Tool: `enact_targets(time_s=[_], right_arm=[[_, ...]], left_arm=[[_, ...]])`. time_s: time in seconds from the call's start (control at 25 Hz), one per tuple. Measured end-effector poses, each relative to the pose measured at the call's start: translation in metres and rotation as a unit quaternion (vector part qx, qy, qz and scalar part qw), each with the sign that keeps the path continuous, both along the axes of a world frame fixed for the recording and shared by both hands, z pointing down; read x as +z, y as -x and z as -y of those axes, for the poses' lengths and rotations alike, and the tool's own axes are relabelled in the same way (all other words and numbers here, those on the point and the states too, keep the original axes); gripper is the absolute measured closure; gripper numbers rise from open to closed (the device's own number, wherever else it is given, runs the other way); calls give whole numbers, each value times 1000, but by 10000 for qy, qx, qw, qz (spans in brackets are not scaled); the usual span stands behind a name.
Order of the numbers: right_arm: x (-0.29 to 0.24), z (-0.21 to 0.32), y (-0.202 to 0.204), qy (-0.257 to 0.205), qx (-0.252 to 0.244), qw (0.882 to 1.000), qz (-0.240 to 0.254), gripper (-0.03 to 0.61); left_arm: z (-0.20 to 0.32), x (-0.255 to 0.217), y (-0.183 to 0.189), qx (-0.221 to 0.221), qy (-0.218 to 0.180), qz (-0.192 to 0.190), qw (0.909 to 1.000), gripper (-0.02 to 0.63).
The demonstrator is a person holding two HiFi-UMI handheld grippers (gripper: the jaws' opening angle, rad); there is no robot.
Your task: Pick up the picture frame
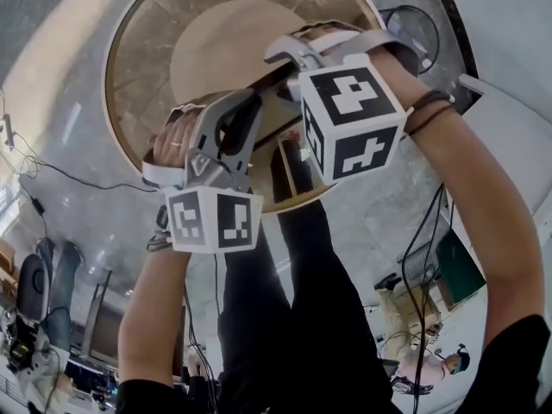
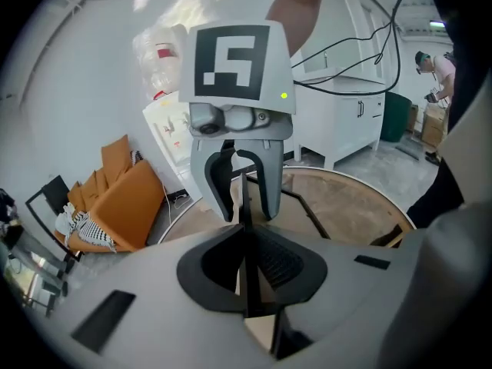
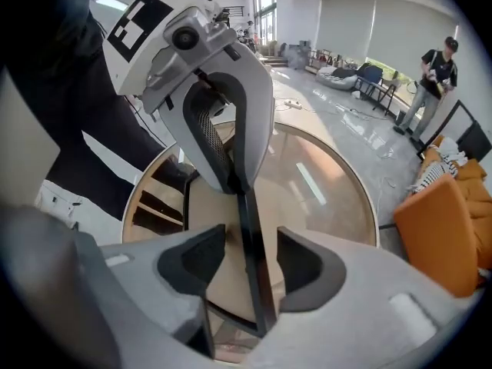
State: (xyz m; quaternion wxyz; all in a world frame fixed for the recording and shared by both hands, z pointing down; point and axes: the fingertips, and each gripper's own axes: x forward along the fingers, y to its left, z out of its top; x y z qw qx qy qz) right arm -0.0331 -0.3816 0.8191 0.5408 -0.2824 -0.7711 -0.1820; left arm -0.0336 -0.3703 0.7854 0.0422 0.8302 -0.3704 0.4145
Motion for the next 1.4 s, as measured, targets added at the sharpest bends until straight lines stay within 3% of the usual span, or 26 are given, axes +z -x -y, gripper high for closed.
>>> enact_targets(time_s=[0.24, 0.44, 0.64, 0.92, 1.08, 1.2, 1.4], right_arm=[[3, -14, -6, 634, 55, 9964, -560, 371], [-2, -25, -13, 1037, 294, 9902, -894, 477], [-14, -35, -19, 1609, 963, 9754, -1157, 531], [-15, -43, -27, 1654, 1062, 9711, -1352, 531], [-26, -53, -26, 1688, 1220, 9699, -1257, 531], [-39, -65, -29, 1822, 1502, 9652, -1126, 531], [-59, -74, -41, 1837, 2113, 9546, -1016, 531]], left_arm=[[-7, -7, -4, 427, -141, 146, 9989, 561], [-11, -8, -8, 660, -39, 265, 9975, 558], [-19, -19, -10, 346, 199, -193, 9990, 554], [-23, -46, -12, 71, 277, -562, 9980, 589], [-37, -57, -18, 41, 536, -649, 9964, 598], [-51, -69, -28, 17, 829, -798, 9934, 600], [-70, -88, -36, 100, 1070, -634, 9922, 600]])
